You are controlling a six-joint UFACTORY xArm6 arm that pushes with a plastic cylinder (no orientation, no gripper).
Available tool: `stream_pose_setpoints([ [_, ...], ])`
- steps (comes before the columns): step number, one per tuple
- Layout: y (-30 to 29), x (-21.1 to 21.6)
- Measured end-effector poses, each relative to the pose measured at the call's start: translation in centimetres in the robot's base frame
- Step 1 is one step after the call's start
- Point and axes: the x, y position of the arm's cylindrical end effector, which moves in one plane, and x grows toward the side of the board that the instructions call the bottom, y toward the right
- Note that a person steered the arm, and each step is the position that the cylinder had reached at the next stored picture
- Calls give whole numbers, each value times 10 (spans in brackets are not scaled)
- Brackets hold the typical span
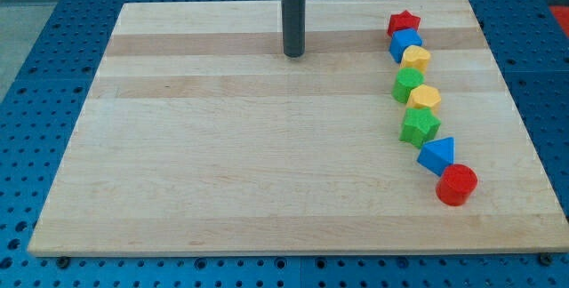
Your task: Move your arm closer to the red circle
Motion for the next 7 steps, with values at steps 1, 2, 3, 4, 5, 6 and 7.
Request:
stream_pose_setpoints([
  [1,1,0],
  [2,1,0],
  [3,4,12],
  [4,5,83],
  [5,11,168],
  [6,36,245],
  [7,36,245],
])
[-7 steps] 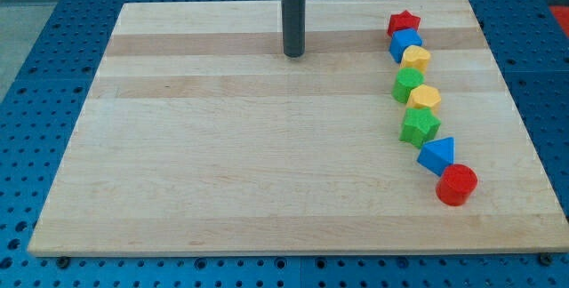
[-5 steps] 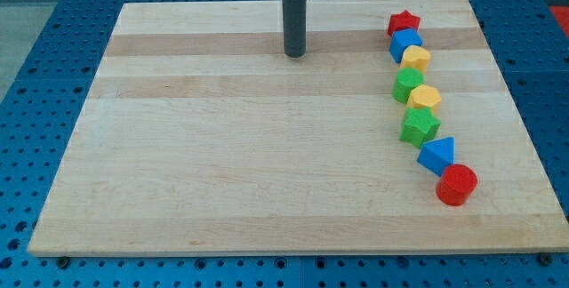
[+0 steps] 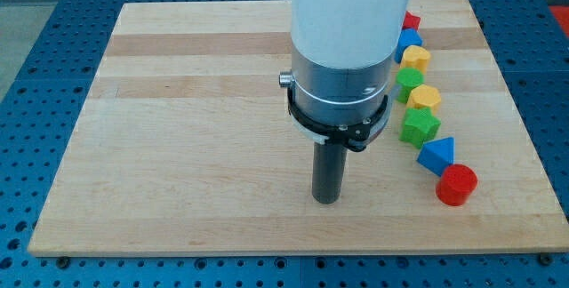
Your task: Move your arm closer to the red circle
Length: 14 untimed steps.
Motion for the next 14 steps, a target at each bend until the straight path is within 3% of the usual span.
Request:
stream_pose_setpoints([
  [1,3,0],
  [4,17,-57],
  [10,15,-92],
  [11,16,-84],
  [13,61,-22],
  [14,73,-19],
])
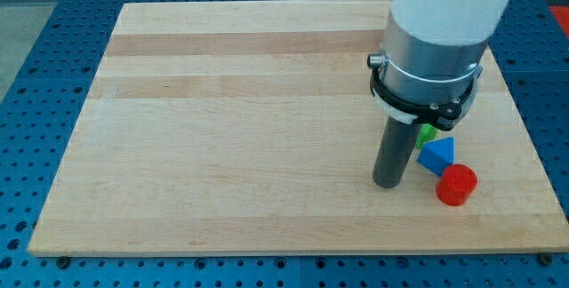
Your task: Move your arm closer to the red circle
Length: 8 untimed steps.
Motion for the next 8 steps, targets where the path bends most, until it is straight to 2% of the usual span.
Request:
stream_pose_setpoints([
  [8,8,8],
])
